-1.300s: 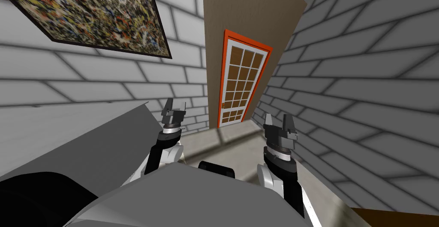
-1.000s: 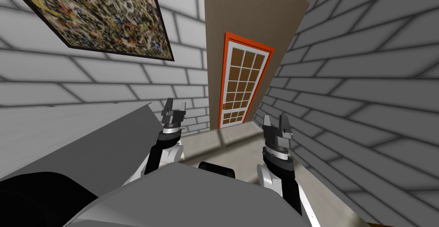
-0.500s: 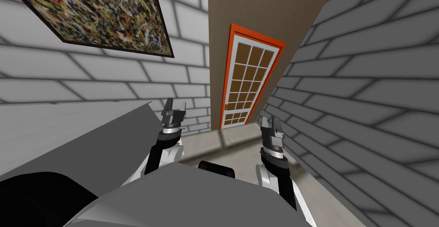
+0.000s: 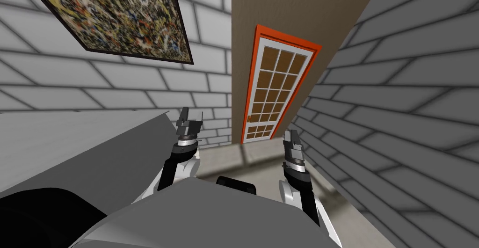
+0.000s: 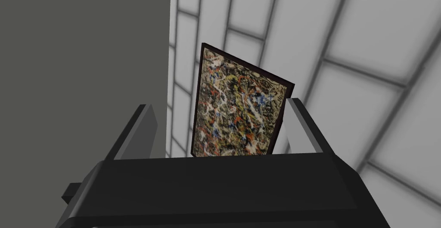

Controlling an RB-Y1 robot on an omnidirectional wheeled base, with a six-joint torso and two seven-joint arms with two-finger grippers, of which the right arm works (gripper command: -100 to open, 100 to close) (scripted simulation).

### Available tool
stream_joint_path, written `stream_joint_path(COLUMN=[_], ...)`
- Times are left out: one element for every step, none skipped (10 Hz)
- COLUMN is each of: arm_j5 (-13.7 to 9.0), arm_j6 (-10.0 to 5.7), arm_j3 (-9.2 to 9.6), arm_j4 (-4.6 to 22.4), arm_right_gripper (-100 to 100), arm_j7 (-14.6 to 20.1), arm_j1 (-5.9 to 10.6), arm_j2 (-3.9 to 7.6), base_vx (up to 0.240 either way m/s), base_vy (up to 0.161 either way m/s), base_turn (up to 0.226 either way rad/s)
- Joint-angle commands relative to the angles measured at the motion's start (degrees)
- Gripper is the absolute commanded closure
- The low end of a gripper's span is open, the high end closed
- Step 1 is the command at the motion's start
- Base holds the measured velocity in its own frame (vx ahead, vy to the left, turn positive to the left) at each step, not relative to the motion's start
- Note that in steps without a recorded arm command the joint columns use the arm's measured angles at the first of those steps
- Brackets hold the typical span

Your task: Pull the door open

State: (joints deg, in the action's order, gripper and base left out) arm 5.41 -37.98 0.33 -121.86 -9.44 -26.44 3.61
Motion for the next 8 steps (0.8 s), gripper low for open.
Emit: stream_joint_path(arm_j5=[0.0, -0.1, -0.2, -0.2, -0.3, -0.4, -0.5, -0.6], arm_j6=[-0.34, -0.51, -0.68, -0.85, -1.04, -1.23, -1.42, -1.61], arm_j3=[0.05, -0.12, -0.29, -0.45, -0.64, -0.82, -1.01, -1.19], arm_j4=[1.9, 3.1, 4.4, 5.6, 7.0, 8.4, 9.8, 11.2], arm_right_gripper=[-100, -100, -100, -100, -100, -100, -100, -100], arm_j7=[-2.7, -4.3, -5.8, -7.4, -9.0, -10.7, -12.4, -14.2], arm_j1=[0.11, 0.29, 0.48, 0.66, 0.86, 1.07, 1.27, 1.47], arm_j2=[0.02, 0.15, 0.28, 0.41, 0.51, 0.61, 0.7, 0.8], base_vx=[0.095, 0.102, 0.094, 0.086, 0.09, 0.101, 0.106, 0.104], base_vy=[-0.016, -0.005, -0.006, -0.015, -0.011, -0.016, -0.02, -0.017], base_turn=[0.129, 0.131, 0.107, 0.126, 0.117, 0.14, 0.113, 0.127])
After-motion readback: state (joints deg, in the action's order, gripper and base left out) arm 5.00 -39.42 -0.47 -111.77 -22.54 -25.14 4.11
